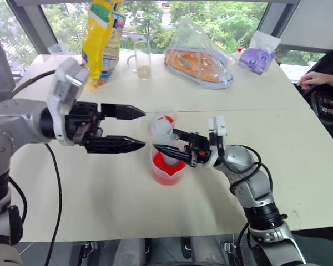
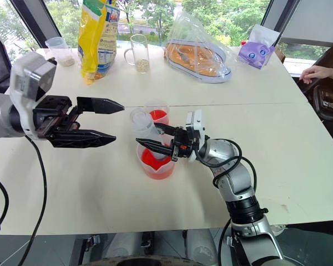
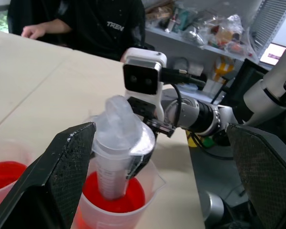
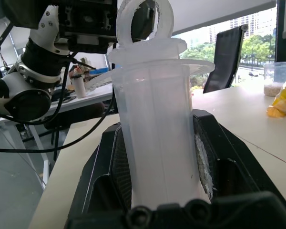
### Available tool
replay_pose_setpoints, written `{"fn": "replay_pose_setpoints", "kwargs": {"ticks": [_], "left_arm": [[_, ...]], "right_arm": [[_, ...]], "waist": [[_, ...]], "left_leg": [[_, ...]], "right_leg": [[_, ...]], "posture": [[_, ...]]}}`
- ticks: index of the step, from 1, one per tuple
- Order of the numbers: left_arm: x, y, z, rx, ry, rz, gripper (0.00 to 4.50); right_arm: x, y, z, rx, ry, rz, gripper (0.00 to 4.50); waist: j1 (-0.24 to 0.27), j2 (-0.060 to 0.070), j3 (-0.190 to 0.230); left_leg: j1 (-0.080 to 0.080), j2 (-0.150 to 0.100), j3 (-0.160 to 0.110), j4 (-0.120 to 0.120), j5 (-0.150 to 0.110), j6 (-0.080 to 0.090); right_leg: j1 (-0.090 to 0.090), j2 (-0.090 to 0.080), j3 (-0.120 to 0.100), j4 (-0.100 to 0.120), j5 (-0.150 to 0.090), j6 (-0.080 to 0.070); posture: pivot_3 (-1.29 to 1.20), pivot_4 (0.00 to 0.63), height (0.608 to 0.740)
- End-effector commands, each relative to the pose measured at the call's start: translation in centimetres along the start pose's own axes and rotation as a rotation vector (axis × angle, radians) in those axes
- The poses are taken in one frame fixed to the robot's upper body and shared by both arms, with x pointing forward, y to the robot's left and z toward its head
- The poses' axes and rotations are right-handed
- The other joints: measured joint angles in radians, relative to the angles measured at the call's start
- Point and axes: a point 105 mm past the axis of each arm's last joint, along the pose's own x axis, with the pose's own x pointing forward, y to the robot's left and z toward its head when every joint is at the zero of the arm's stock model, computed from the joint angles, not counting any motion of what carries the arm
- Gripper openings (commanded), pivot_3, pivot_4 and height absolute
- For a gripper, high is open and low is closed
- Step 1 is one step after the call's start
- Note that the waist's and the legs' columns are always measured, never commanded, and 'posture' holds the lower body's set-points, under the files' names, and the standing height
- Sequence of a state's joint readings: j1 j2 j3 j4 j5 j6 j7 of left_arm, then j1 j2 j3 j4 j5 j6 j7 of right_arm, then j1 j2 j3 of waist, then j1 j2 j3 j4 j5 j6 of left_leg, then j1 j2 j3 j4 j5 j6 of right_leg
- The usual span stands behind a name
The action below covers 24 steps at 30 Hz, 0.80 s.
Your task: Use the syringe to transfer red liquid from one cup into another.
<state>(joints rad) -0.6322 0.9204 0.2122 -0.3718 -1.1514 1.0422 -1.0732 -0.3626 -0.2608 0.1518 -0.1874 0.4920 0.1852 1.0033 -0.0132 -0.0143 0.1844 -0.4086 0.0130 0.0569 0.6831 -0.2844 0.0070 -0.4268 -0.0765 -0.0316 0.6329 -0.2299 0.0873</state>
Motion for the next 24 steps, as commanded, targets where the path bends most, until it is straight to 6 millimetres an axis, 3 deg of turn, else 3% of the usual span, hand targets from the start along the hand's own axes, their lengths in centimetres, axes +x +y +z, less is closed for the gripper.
{"fn": "replay_pose_setpoints", "kwargs": {"ticks": [1,8,21,24], "left_arm": [[0.3,-0.3,0.1,0.022,-0.005,-0.017,4.50],[1.5,0.7,-0.5,0.000,-0.035,-0.023,4.50],[2.4,0.5,-0.7,-0.024,-0.050,-0.119,4.50],[2.4,0.4,-0.5,-0.027,-0.053,-0.135,3.63]], "right_arm": [[0.1,-0.1,1.0,-0.042,-0.015,0.006,1.41],[0.0,0.1,0.9,-0.044,-0.004,0.016,1.41],[-0.2,0.0,0.7,-0.044,0.017,0.026,1.41],[-0.2,0.0,0.6,-0.044,0.018,0.027,1.41]], "waist": [[0.000,0.000,0.000],[0.001,0.000,0.000],[0.001,0.000,0.000],[0.001,0.000,0.000]], "left_leg": [[0.000,0.000,0.000,0.000,0.000,0.000],[0.000,0.000,0.000,0.000,0.000,0.000],[0.000,0.000,0.000,0.000,0.000,0.000],[0.000,0.000,0.000,0.000,0.000,0.000]], "right_leg": [[0.000,0.000,0.000,0.000,0.000,0.000],[0.000,0.000,0.000,0.000,0.000,0.000],[0.000,0.000,0.000,0.000,0.000,0.000],[0.000,0.000,0.000,0.000,0.000,0.000]], "posture": [[0.00,0.150,0.740],[0.00,0.150,0.740],[0.00,0.150,0.740],[0.00,0.150,0.740]]}}
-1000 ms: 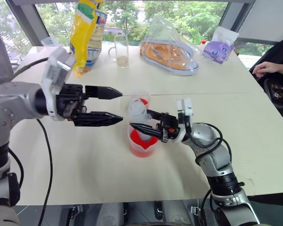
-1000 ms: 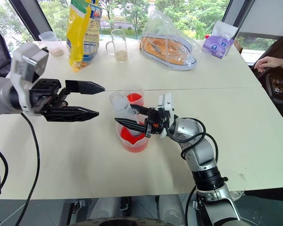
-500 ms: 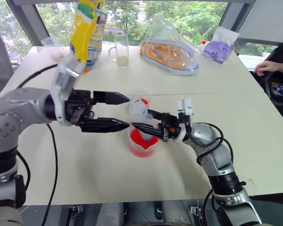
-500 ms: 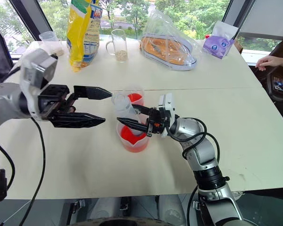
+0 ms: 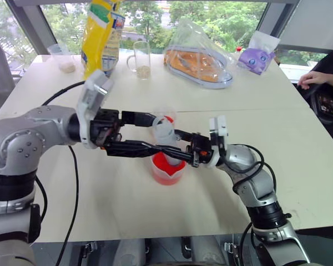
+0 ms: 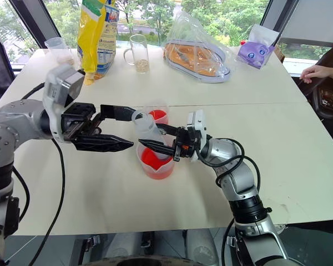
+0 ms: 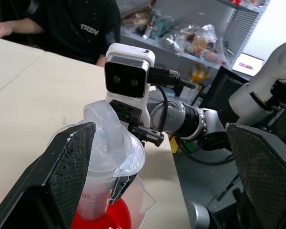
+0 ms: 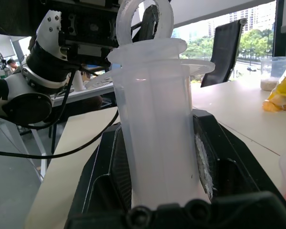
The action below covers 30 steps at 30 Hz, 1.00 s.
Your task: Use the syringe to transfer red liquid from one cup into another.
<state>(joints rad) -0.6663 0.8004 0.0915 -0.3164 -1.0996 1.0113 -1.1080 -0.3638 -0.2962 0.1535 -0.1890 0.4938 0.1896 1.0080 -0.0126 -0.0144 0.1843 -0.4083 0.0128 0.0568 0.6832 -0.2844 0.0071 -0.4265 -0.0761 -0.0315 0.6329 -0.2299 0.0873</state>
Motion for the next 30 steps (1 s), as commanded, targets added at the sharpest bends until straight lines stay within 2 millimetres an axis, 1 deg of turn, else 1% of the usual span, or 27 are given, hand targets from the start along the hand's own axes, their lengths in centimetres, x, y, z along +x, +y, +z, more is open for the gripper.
{"fn": "replay_pose_setpoints", "kwargs": {"ticks": [1,4,7,11,14,23,30], "left_arm": [[0.1,-0.4,0.8,0.034,-0.014,-0.029,3.18],[0.2,-0.3,0.8,0.031,-0.021,-0.031,1.52],[0.4,0.3,0.5,0.024,-0.029,-0.021,0.05],[0.5,1.0,0.2,0.021,-0.033,-0.005,0.01],[0.6,1.4,0.4,0.034,-0.042,0.013,0.01],[0.4,1.4,2.9,0.093,-0.069,0.006,0.01],[0.2,1.3,4.4,0.126,-0.087,0.015,0.01]], "right_arm": [[0.2,0.2,0.7,-0.036,-0.013,0.023,1.41],[0.2,0.2,0.6,-0.036,-0.010,0.026,1.41],[0.3,0.4,0.5,-0.031,-0.009,0.032,1.41],[0.3,0.4,0.5,-0.030,-0.008,0.037,1.41],[0.2,0.6,0.4,-0.014,0.003,0.042,1.41],[-0.1,0.7,-0.5,0.073,0.027,0.053,1.41],[-0.2,0.6,-1.0,0.099,0.041,0.062,1.41]], "waist": [[0.000,0.000,0.000],[0.000,0.000,0.000],[0.001,0.000,0.000],[0.001,0.000,0.000],[0.001,0.000,0.000],[0.001,0.000,0.000],[0.001,0.000,0.000]], "left_leg": [[0.000,0.000,0.000,0.000,0.000,0.000],[0.000,0.000,0.000,0.000,0.000,0.000],[0.000,0.000,0.000,0.000,0.000,0.000],[0.000,0.000,0.000,0.000,0.000,0.000],[0.000,0.000,0.000,0.000,0.000,0.000],[0.000,0.000,0.000,0.000,0.000,0.000],[0.000,0.000,0.000,0.000,0.000,0.000]], "right_leg": [[0.000,0.000,0.000,0.000,0.000,0.000],[0.000,0.000,0.000,0.000,0.000,0.000],[0.000,0.000,0.000,0.000,0.000,0.000],[0.000,0.000,0.000,0.000,0.000,0.000],[0.000,0.000,0.000,0.000,0.000,0.000],[0.000,0.000,0.000,0.000,0.000,0.000],[0.000,0.000,0.000,0.000,0.000,0.000]], "posture": [[0.00,0.150,0.740],[0.00,0.150,0.740],[0.00,0.150,0.740],[0.00,0.150,0.740],[0.00,0.150,0.740],[0.00,0.150,0.740],[0.00,0.150,0.740]]}}
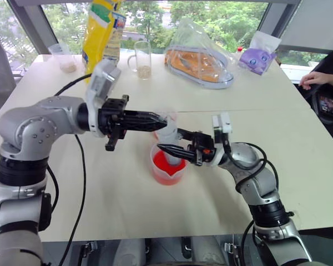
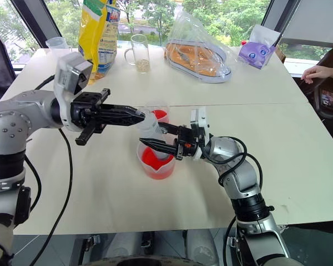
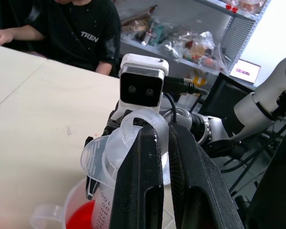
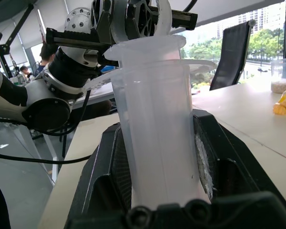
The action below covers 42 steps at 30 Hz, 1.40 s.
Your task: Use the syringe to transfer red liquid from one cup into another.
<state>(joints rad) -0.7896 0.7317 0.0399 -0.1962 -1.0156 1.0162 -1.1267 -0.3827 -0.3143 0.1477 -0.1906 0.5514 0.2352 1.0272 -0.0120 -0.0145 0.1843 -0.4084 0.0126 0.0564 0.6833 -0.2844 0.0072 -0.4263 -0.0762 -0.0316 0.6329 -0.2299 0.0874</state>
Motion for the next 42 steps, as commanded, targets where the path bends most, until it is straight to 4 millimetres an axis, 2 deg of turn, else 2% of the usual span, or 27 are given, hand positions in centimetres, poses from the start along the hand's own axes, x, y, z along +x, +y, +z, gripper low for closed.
{"fn": "replay_pose_setpoints", "kwargs": {"ticks": [1,7,23,27,31,33,34,41,42], "left_arm": [[-0.6,-0.7,3.3,0.131,-0.073,0.010,0.01],[-0.9,-0.7,4.3,0.155,-0.092,0.023,0.01],[-1.3,-0.5,5.0,0.175,-0.108,0.039,0.01],[-1.4,-0.4,4.6,0.157,-0.095,0.043,0.01],[-1.5,-0.2,3.0,0.107,-0.035,0.054,0.01],[-1.6,0.0,2.6,0.083,-0.032,0.062,0.77],[-1.6,0.0,2.5,0.074,-0.034,0.066,0.97],[-2.4,0.6,1.7,0.092,-0.043,0.122,4.32],[-2.8,0.8,1.5,0.089,-0.050,0.137,4.32]], "right_arm": [[-0.1,0.6,-1.6,0.061,0.055,0.029,1.41],[0.0,0.8,-2.0,0.080,0.064,0.038,1.41],[0.0,1.1,-2.1,0.097,0.066,0.044,1.41],[0.2,1.0,-1.4,0.077,0.047,0.044,1.41],[0.8,0.6,0.9,0.020,-0.005,0.040,1.41],[1.0,0.5,2.0,0.000,-0.025,0.036,1.41],[1.1,0.4,2.4,-0.008,-0.033,0.035,1.41],[1.3,0.5,4.3,0.029,-0.086,0.023,1.41],[1.3,0.5,4.4,0.050,-0.095,0.018,1.41]], "waist": [[0.000,0.000,0.000],[0.000,0.000,0.000],[0.000,0.000,0.000],[0.000,0.000,0.000],[-0.001,0.000,0.000],[-0.002,0.000,0.000],[-0.001,0.000,0.000],[0.001,0.000,0.000],[0.000,0.000,0.000]], "left_leg": [[0.000,0.000,0.000,0.000,0.000,0.000],[0.000,0.000,0.000,0.000,0.000,0.000],[0.000,0.000,0.000,0.000,0.000,0.000],[0.000,0.000,0.000,0.000,0.000,0.000],[0.000,0.000,0.000,0.000,0.000,0.000],[0.000,0.000,0.000,0.000,0.000,0.000],[0.000,0.000,0.000,0.000,0.000,0.000],[0.000,0.000,0.000,0.000,0.000,0.000],[0.000,0.000,0.000,0.000,0.000,0.000]], "right_leg": [[0.000,0.000,0.000,0.000,0.000,0.000],[0.000,0.000,0.000,0.000,0.000,0.000],[0.000,0.000,0.000,0.000,0.000,0.000],[0.000,0.000,0.000,0.000,0.000,0.000],[0.000,0.000,0.000,0.000,0.000,0.000],[0.000,0.000,0.000,0.000,0.000,0.000],[0.000,0.000,0.000,0.000,0.000,0.000],[0.000,0.000,0.000,0.000,0.000,0.000],[0.000,0.000,0.000,0.000,0.000,0.000]], "posture": [[0.00,0.150,0.740],[0.00,0.150,0.740],[0.00,0.150,0.740],[0.00,0.150,0.740],[0.00,0.150,0.740],[0.00,0.150,0.740],[0.00,0.150,0.740],[0.00,0.150,0.740],[0.00,0.150,0.740]]}}
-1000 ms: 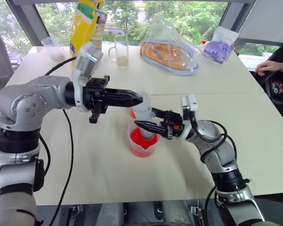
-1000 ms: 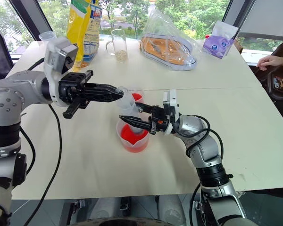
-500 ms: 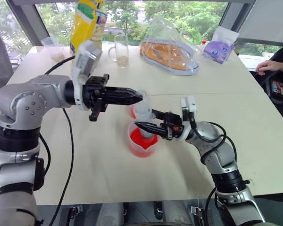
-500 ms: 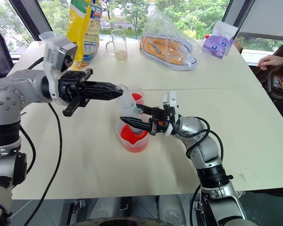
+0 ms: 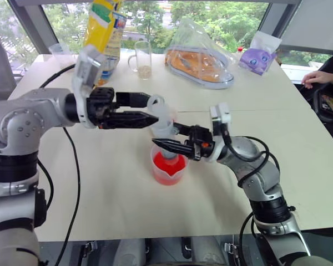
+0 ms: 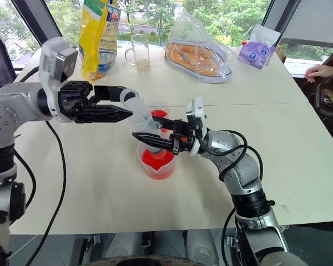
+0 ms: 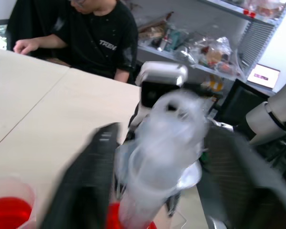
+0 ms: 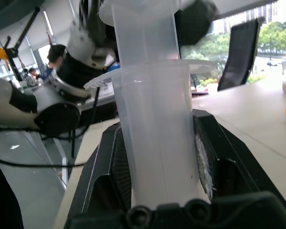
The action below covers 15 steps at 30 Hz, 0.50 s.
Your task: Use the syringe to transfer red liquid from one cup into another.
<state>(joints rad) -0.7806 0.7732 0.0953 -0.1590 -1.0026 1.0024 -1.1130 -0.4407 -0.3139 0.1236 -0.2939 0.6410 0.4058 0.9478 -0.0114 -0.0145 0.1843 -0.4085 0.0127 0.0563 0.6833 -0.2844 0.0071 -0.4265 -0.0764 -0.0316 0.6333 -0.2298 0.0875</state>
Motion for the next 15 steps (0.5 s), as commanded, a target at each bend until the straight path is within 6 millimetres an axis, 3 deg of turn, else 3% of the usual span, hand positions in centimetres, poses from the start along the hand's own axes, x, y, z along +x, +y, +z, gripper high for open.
{"fn": "replay_pose_setpoints", "kwargs": {"ticks": [1,10,15], "left_arm": [[-1.2,0.1,0.6,0.065,-0.031,0.048,4.32],[-5.3,0.2,0.6,0.077,-0.019,0.210,4.32],[-6.2,0.8,1.5,0.113,-0.052,0.278,4.32]], "right_arm": [[0.1,0.3,2.0,0.016,-0.072,0.004,1.41],[0.0,-0.1,2.8,0.031,-0.085,-0.010,1.41],[0.9,-1.7,5.9,-0.026,-0.140,-0.005,1.41]], "waist": [[0.000,0.000,0.000],[-0.001,0.000,0.000],[-0.001,0.000,0.000]], "left_leg": [[0.000,0.000,0.000,0.000,0.000,0.000],[0.000,0.001,0.000,0.000,0.000,0.000],[0.000,0.000,0.000,0.000,0.000,0.000]], "right_leg": [[0.000,0.000,0.000,0.000,0.000,0.000],[-0.001,0.000,0.000,0.000,0.000,0.000],[0.000,0.000,0.000,0.000,0.000,0.000]], "posture": [[0.00,0.150,0.740],[0.00,0.150,0.740],[0.00,0.150,0.740]]}}
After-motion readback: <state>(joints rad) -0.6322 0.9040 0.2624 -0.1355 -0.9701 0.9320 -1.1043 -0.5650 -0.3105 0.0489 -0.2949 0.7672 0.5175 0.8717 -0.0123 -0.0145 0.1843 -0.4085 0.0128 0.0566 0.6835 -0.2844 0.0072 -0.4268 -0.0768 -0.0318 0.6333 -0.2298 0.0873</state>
